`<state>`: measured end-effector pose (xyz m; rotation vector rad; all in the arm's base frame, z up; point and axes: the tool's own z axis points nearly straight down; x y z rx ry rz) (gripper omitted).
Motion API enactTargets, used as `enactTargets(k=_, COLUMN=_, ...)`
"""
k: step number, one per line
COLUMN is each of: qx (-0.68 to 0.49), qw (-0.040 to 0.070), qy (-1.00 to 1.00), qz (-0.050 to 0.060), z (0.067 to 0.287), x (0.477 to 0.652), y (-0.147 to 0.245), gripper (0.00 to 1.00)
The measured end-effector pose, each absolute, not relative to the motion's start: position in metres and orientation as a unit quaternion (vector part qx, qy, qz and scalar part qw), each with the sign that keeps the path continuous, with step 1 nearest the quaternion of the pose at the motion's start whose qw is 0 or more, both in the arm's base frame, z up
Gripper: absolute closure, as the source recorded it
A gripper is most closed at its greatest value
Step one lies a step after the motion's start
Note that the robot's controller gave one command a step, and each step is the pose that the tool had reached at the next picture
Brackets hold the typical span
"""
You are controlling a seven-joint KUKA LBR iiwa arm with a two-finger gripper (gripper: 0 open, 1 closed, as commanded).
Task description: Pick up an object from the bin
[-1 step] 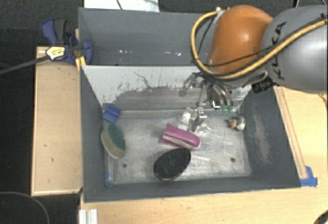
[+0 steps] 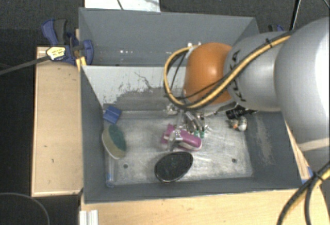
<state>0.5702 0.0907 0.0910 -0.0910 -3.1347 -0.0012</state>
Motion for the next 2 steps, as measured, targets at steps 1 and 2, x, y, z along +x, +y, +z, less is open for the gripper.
enactTargets(k=1, qx=-0.031, qw=-0.001, qy=-1.000, qz=-0.001, z=0.096, x=0.573, y=0.090, gripper=1.00)
enactTargets(k=2, qx=-0.013, qw=-0.004, qy=-1.000, qz=-0.001, z=0.210, x=0.563, y=0.090, gripper=1.00)
